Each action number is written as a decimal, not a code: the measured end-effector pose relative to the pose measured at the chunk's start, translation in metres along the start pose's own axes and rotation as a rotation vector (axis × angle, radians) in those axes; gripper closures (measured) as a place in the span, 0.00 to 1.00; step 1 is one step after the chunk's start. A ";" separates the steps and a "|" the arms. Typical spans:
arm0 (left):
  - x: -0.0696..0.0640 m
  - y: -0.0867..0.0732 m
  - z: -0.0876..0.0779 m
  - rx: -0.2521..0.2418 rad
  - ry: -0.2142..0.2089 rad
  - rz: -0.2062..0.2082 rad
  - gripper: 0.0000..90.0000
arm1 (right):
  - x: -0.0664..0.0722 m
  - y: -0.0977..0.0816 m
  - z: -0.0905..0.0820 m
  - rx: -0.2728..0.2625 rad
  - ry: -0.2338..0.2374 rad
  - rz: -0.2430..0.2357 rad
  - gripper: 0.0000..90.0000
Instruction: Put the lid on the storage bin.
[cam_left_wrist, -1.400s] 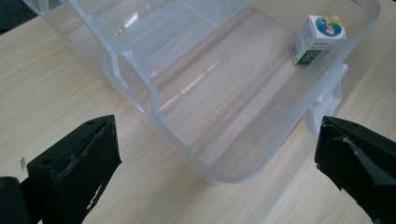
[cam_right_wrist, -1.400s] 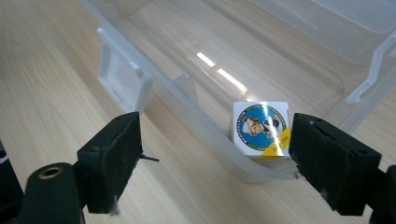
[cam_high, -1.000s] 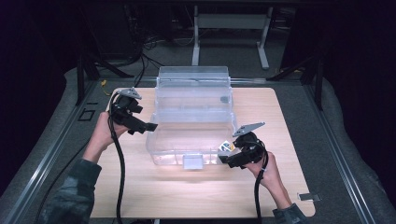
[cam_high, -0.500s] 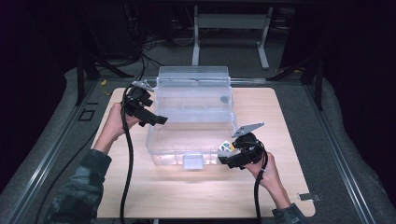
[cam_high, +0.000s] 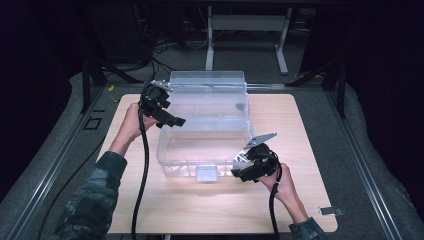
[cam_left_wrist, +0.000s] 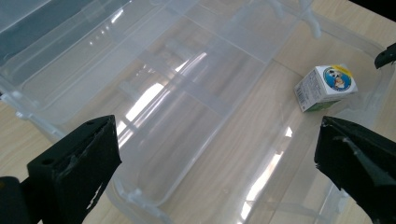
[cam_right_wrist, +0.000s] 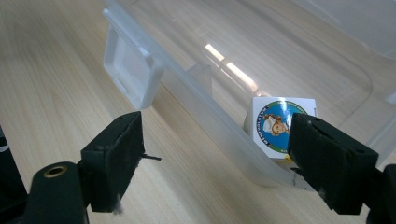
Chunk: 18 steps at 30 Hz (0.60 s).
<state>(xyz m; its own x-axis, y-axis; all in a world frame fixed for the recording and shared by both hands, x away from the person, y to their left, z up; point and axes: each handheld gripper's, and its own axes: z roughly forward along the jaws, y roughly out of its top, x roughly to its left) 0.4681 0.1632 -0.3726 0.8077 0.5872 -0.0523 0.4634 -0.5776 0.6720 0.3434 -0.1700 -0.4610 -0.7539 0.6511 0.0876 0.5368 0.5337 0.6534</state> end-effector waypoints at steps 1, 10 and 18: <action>0.004 0.002 0.002 -0.032 -0.001 0.000 0.00 | 0.000 0.000 0.000 -0.005 -0.003 0.001 0.21; 0.023 0.017 0.012 -0.056 0.001 -0.015 0.00 | -0.001 -0.002 0.000 -0.031 -0.005 -0.006 0.21; 0.036 0.029 0.026 -0.058 0.043 -0.023 0.01 | 0.000 0.000 0.000 -0.050 -0.009 -0.020 0.21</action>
<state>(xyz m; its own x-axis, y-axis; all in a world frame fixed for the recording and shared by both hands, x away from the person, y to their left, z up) 0.5202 0.1531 -0.3747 0.7800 0.6246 -0.0373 0.4588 -0.5304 0.7128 0.3432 -0.1699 -0.4614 -0.7604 0.6460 0.0676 0.5024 0.5191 0.6915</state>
